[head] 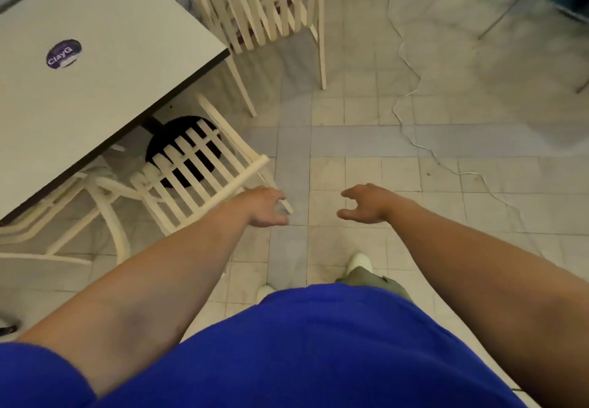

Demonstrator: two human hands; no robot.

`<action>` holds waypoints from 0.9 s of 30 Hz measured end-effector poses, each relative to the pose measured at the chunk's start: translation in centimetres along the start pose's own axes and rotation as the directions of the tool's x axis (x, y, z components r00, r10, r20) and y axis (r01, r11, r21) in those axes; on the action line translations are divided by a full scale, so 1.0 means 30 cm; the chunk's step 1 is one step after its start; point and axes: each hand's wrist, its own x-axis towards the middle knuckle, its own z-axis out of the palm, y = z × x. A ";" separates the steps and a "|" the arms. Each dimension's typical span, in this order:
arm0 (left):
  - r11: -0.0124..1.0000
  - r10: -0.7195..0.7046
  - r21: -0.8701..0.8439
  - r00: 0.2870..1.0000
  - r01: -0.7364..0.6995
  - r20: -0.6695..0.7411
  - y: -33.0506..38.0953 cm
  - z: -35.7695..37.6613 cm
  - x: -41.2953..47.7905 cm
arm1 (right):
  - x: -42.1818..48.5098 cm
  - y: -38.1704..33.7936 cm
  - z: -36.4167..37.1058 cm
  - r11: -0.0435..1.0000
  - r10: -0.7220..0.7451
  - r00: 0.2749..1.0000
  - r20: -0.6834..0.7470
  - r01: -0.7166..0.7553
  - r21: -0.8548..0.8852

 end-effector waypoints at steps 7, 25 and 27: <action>0.995 0.049 -0.083 0.999 -0.048 0.004 0.229 -0.069 0.144 | -0.028 0.239 -0.124 0.998 0.044 0.999 -0.003 -0.044 0.049; 0.995 0.061 -0.076 0.994 -0.068 -0.095 0.184 -0.685 0.672 | 0.452 0.416 -0.801 0.993 0.060 0.997 -0.039 -0.064 -0.095; 0.995 0.058 -0.068 0.988 -0.068 -0.140 0.148 -0.801 0.720 | 0.534 0.402 -0.919 0.993 0.053 0.996 -0.065 -0.059 -0.097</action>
